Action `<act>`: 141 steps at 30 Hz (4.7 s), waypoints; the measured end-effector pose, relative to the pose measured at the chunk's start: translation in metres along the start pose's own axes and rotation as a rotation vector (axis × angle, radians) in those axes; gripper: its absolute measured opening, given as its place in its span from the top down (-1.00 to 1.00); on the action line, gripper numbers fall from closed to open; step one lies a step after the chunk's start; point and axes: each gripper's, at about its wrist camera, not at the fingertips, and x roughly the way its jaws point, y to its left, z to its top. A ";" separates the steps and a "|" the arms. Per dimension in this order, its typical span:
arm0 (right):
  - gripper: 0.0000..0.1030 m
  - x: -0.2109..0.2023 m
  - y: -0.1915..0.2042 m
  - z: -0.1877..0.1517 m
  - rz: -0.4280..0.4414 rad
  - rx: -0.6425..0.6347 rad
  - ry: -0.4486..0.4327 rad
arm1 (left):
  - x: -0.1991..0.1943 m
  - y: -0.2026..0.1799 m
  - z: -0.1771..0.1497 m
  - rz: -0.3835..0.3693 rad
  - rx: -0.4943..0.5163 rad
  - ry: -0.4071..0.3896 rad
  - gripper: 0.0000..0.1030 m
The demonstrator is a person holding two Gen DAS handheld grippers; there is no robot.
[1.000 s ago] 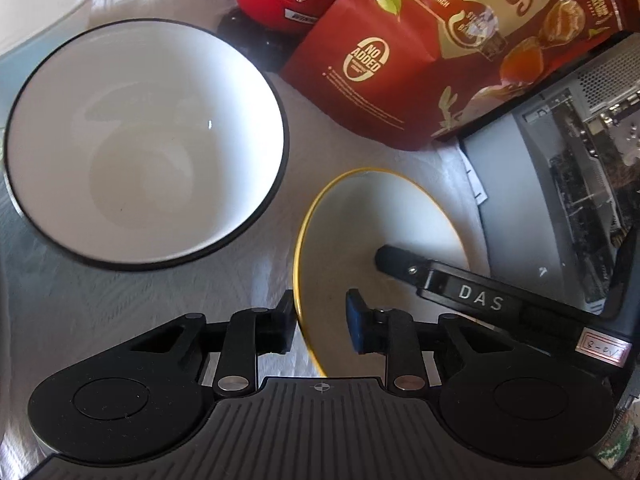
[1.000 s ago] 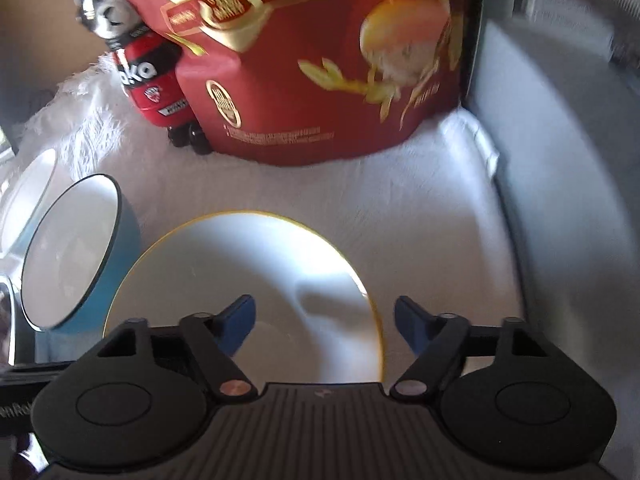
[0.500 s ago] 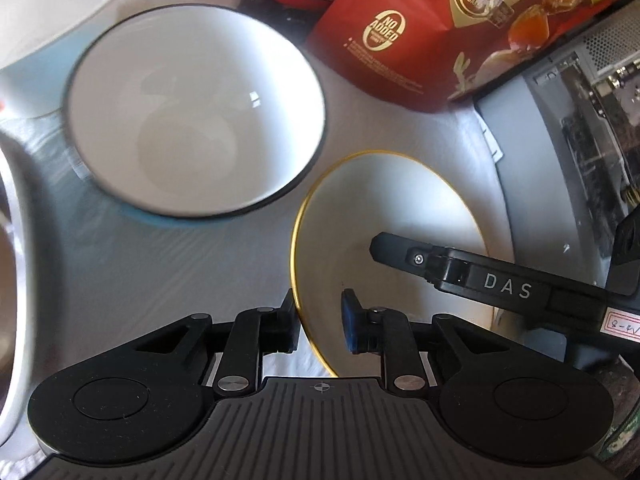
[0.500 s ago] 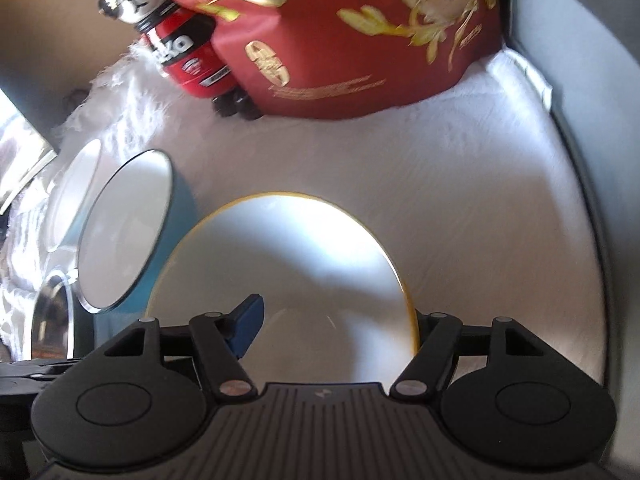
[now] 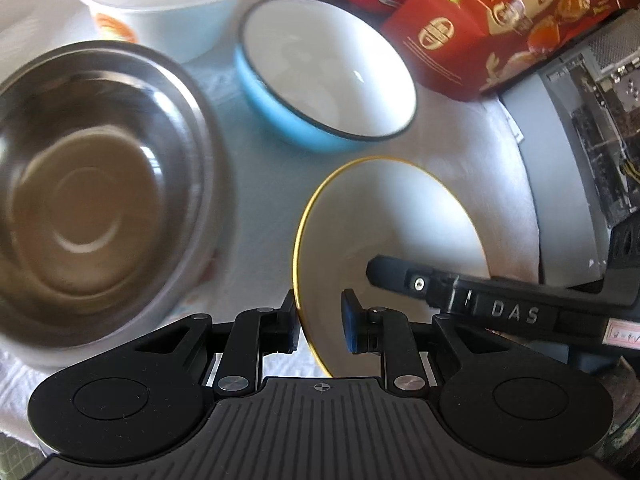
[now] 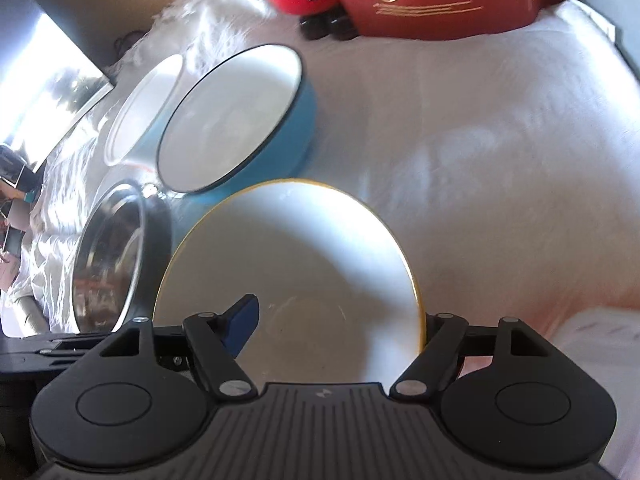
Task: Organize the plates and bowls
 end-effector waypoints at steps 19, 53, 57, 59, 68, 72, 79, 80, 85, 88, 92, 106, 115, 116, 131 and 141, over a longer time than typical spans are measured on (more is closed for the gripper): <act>-0.50 0.004 0.016 -0.017 -0.015 0.031 -0.021 | -0.017 0.016 -0.003 -0.050 0.064 0.003 0.56; -0.89 -0.070 0.064 0.053 -0.229 0.048 -0.289 | -0.045 0.058 0.117 -0.093 0.105 -0.157 0.55; -0.93 -0.056 0.047 0.065 -0.172 0.056 -0.263 | -0.030 0.060 0.119 -0.066 0.071 -0.151 0.55; -0.96 -0.044 0.043 0.071 -0.187 0.059 -0.245 | -0.025 0.064 0.119 -0.070 0.030 -0.151 0.55; -0.96 -0.002 0.042 0.086 -0.219 0.022 -0.105 | -0.016 0.070 0.123 -0.059 -0.032 -0.169 0.53; -0.96 0.006 0.045 0.091 -0.198 -0.006 -0.093 | -0.009 0.068 0.130 -0.051 -0.041 -0.171 0.53; -0.91 0.009 0.045 0.097 -0.132 0.010 -0.116 | 0.001 0.062 0.134 -0.042 -0.045 -0.162 0.53; -0.83 0.012 0.045 0.099 -0.129 0.006 -0.108 | 0.003 0.061 0.135 -0.039 -0.048 -0.157 0.53; -0.57 0.032 0.037 0.109 -0.112 0.064 -0.098 | 0.015 0.049 0.140 -0.001 -0.028 -0.149 0.52; -0.45 0.043 0.029 0.115 -0.057 0.100 -0.063 | 0.019 0.043 0.142 0.023 -0.014 -0.148 0.42; -0.44 0.043 0.028 0.115 0.024 0.102 -0.052 | 0.020 0.038 0.144 0.042 -0.007 -0.143 0.38; -0.44 0.013 0.001 0.106 0.021 0.135 -0.090 | 0.040 0.006 0.153 0.005 0.061 -0.091 0.36; -0.44 0.043 -0.008 0.112 -0.084 0.103 -0.044 | 0.069 0.016 0.161 -0.034 0.023 0.008 0.56; -0.44 0.046 -0.009 0.113 -0.085 0.101 -0.034 | 0.069 0.018 0.161 -0.039 0.017 0.009 0.57; -1.00 0.068 0.007 0.123 -0.081 -0.032 0.089 | 0.040 0.033 0.163 -0.076 -0.001 -0.029 0.58; -1.00 0.075 0.026 0.127 -0.168 -0.152 0.174 | 0.045 0.034 0.162 -0.081 0.007 -0.022 0.50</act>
